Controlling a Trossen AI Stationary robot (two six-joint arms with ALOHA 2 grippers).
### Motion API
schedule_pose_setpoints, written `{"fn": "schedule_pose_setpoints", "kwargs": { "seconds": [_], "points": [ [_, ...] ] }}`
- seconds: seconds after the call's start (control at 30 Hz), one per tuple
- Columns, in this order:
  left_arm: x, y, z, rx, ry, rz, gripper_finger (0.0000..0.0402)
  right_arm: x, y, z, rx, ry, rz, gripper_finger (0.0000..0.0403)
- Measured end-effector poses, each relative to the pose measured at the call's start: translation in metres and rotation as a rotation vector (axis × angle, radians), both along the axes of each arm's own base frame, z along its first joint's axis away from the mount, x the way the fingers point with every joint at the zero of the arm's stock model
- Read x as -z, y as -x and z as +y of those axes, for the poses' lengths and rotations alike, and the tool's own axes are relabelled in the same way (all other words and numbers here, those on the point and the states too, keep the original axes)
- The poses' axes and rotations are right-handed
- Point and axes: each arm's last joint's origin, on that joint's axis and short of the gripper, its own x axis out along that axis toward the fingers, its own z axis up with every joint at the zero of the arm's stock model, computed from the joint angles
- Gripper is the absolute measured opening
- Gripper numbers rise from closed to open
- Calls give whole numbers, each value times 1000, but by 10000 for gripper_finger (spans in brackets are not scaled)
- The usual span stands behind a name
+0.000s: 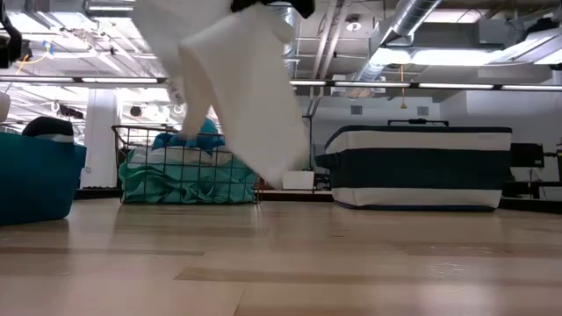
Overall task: Pick & Place Cloths
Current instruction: Put the white hand towel into the gold wire basket
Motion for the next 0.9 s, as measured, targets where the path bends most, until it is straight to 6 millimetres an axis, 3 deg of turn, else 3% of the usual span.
{"fn": "schedule_pose_setpoints", "kwargs": {
  "seconds": [0.13,0.37,0.63,0.9],
  "points": [
    [-4,-2,5,-132,-60,-110,248,-27,-6,-51,70,56,-172,8],
    [-4,-6,8,-297,-130,-170,248,-36,-27,-122,88,124,-416,8],
    [-5,-8,11,-382,-239,-248,248,1,-56,-171,137,218,-478,8],
    [-7,-9,14,-498,-283,-287,248,85,-84,-215,177,235,-357,11]
  ]
}}
